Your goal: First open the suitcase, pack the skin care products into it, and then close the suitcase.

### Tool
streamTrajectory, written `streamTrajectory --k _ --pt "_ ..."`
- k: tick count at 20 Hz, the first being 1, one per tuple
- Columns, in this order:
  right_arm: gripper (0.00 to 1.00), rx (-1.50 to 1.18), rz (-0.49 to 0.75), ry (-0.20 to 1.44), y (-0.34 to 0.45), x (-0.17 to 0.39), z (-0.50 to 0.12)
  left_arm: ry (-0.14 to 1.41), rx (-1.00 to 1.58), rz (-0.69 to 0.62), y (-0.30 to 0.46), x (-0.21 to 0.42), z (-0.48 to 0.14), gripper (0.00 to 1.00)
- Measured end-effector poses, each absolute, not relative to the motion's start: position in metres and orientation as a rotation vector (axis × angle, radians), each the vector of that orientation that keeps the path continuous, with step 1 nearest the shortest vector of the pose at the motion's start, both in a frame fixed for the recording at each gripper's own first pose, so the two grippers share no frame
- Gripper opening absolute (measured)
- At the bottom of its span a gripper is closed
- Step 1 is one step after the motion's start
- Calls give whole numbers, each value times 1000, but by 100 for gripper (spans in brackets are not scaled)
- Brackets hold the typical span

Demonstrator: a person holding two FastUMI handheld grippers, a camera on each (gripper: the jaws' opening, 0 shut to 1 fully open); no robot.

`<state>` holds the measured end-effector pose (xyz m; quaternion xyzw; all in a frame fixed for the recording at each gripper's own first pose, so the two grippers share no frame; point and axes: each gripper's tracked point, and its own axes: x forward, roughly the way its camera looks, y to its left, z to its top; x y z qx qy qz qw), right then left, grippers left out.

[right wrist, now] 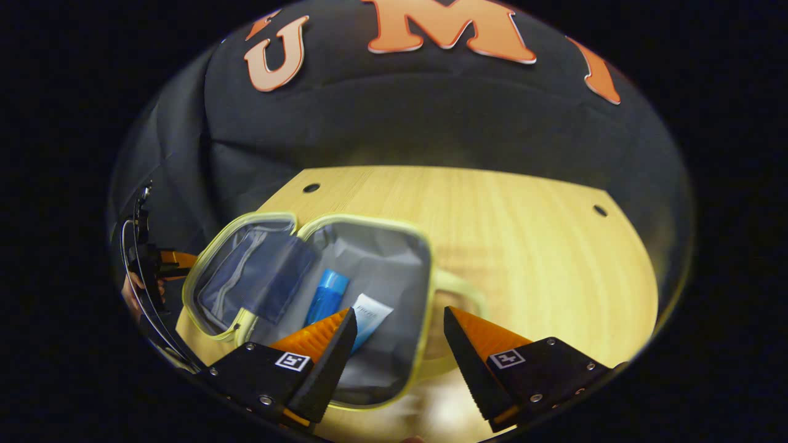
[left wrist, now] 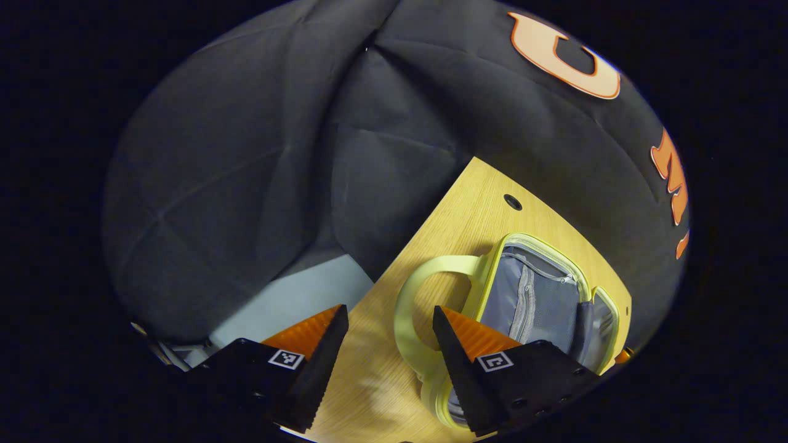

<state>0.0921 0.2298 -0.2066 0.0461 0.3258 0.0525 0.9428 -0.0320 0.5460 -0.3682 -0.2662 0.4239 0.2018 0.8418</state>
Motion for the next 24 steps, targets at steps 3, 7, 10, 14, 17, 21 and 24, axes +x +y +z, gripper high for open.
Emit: streamTrajectory --k 3,7,10,14,17,21,24 --pt "94 66 39 597 195 94 -181 910 -750 392 544 -25 -378 79" --pt "94 46 -12 542 164 93 -158 889 -972 395 539 -18 -391 24" --pt "94 36 -28 489 158 87 -143 861 -981 324 539 -15 -385 20" --pt "94 -57 -32 448 147 85 -129 818 -989 270 533 -11 -362 9" --pt "94 -78 -32 417 142 90 -116 751 -952 238 535 -8 -324 9" --pt "96 -65 -37 369 136 95 -99 624 -918 161 516 4 -246 8" --pt "96 -78 -33 322 132 104 -85 552 -853 65 490 13 -184 9"
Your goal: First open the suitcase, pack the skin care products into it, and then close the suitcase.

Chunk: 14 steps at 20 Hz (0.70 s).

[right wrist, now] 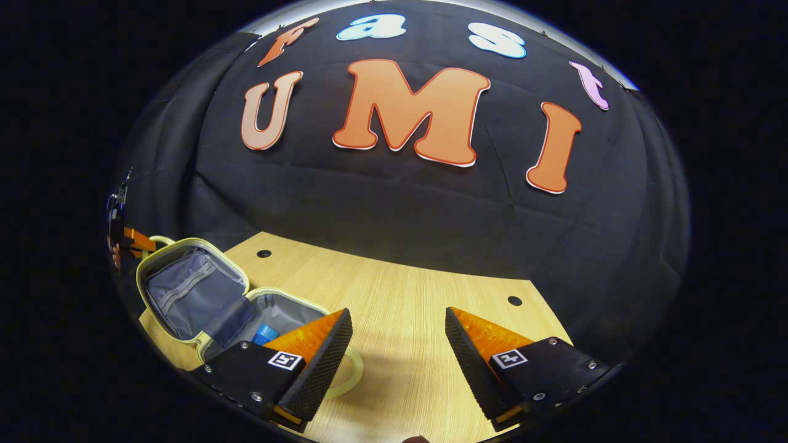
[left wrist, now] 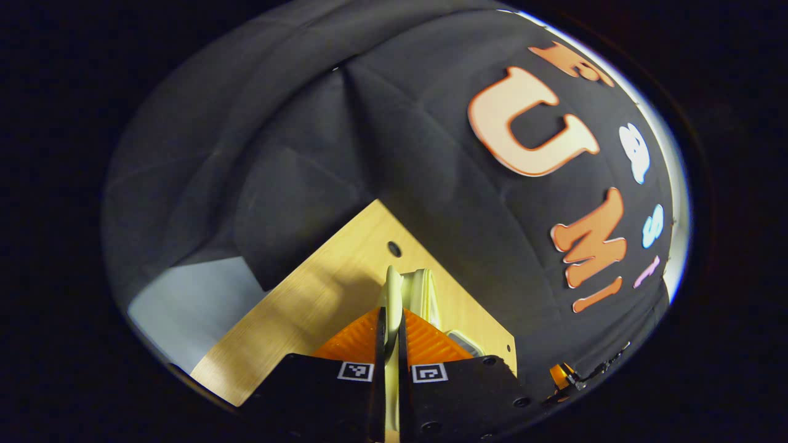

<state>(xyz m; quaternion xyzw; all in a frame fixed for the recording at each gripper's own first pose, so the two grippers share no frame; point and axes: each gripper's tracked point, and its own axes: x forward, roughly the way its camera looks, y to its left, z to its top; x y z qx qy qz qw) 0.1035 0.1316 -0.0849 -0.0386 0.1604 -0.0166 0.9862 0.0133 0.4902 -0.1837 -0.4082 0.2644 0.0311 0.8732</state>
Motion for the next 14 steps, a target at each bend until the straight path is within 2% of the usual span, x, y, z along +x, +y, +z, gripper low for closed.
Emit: streamTrajectory --k 5,14 --pt "96 -84 -45 185 117 117 -44 495 -778 -18 442 24 -121 8" --pt "95 -83 -21 101 96 122 -21 444 -685 -140 334 29 -52 8"
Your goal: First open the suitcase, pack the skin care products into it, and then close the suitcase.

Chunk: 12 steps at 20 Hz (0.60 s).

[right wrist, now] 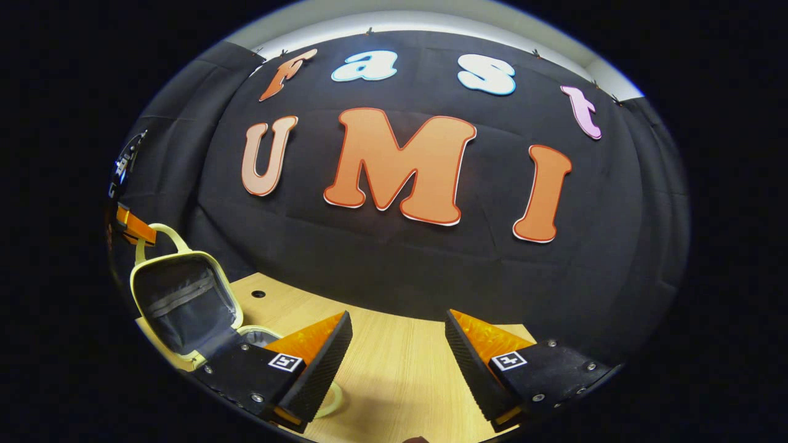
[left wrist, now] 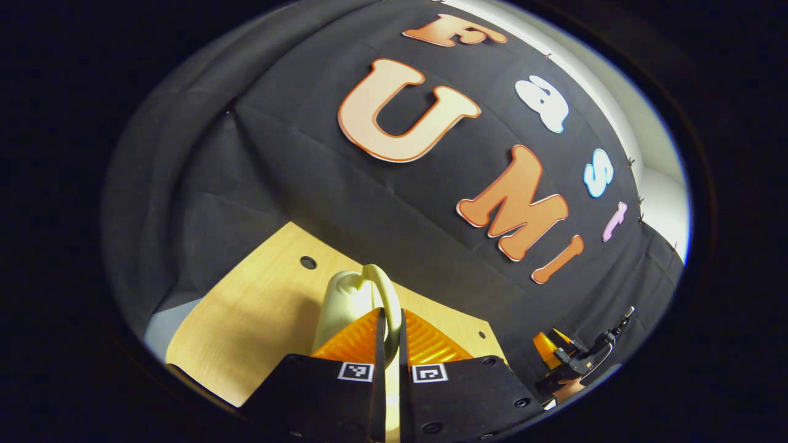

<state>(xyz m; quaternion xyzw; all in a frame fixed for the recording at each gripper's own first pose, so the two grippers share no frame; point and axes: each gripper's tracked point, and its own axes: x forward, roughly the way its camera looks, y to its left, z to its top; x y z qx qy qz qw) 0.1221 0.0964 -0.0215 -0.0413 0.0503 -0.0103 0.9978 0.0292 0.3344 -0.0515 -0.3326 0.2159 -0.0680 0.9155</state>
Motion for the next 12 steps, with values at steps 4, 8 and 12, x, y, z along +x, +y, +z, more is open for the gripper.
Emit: streamTrajectory --k 4,8,12 --pt "95 -61 -2 84 88 121 -17 450 -641 -201 274 33 -38 9" --pt "95 -55 1 78 73 120 -21 467 -643 -275 217 25 -34 8" --pt "95 -47 -3 65 59 116 -19 518 -624 -346 162 23 -46 8"
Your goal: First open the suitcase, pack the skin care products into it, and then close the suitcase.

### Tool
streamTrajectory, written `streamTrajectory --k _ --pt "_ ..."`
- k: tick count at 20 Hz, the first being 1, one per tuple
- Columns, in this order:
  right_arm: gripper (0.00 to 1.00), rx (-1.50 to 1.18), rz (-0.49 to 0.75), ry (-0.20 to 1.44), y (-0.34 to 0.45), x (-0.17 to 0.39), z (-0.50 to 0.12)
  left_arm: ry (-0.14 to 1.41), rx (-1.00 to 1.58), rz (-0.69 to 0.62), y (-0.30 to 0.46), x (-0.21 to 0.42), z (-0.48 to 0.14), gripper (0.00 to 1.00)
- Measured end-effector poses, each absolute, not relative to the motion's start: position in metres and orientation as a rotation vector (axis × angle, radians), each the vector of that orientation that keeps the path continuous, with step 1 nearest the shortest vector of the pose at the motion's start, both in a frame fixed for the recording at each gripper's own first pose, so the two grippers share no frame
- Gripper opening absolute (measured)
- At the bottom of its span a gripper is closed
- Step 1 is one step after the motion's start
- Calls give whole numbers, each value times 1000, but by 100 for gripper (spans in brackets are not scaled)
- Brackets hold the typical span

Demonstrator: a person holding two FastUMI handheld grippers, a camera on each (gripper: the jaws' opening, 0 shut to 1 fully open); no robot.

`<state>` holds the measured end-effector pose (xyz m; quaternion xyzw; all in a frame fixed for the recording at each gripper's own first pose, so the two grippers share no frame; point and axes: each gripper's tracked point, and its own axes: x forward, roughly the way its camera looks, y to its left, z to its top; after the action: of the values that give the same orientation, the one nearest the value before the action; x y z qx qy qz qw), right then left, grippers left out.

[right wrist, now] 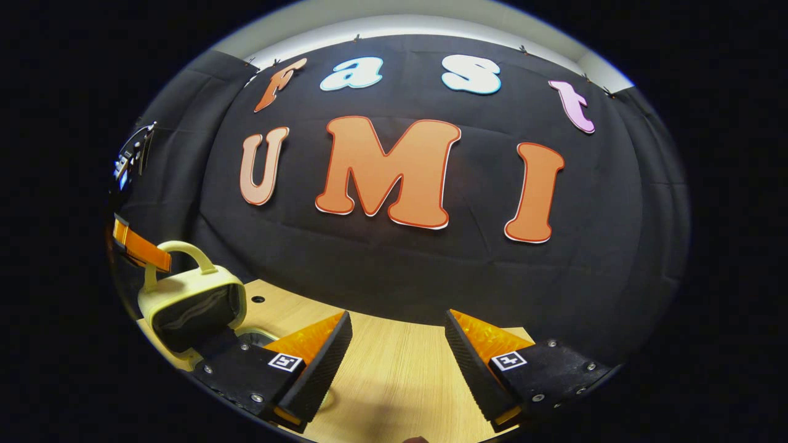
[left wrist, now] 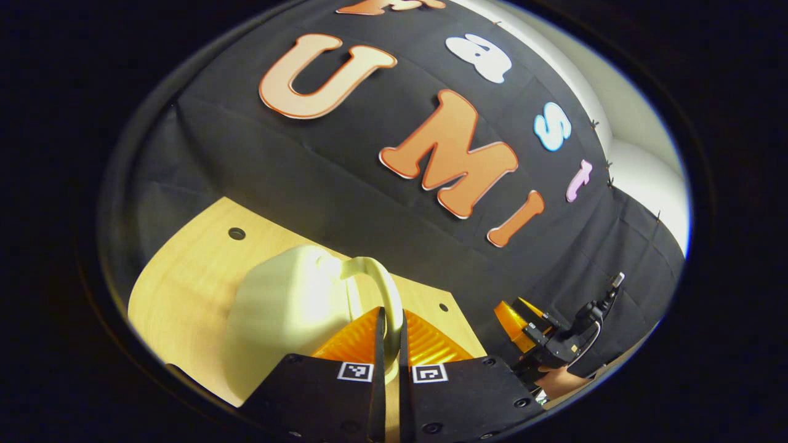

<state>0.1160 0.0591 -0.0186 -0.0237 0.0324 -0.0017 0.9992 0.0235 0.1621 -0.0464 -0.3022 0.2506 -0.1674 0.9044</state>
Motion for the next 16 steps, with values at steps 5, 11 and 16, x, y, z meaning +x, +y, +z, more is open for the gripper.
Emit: streamTrajectory --k 5,11,16 --pt "95 -74 -9 64 45 115 -20 593 -625 -431 109 19 -69 8" --pt "95 -68 -26 62 31 111 -24 708 -597 -506 51 9 -111 9" --pt "95 -70 -40 70 23 106 -29 797 -465 -509 14 1 -147 9"
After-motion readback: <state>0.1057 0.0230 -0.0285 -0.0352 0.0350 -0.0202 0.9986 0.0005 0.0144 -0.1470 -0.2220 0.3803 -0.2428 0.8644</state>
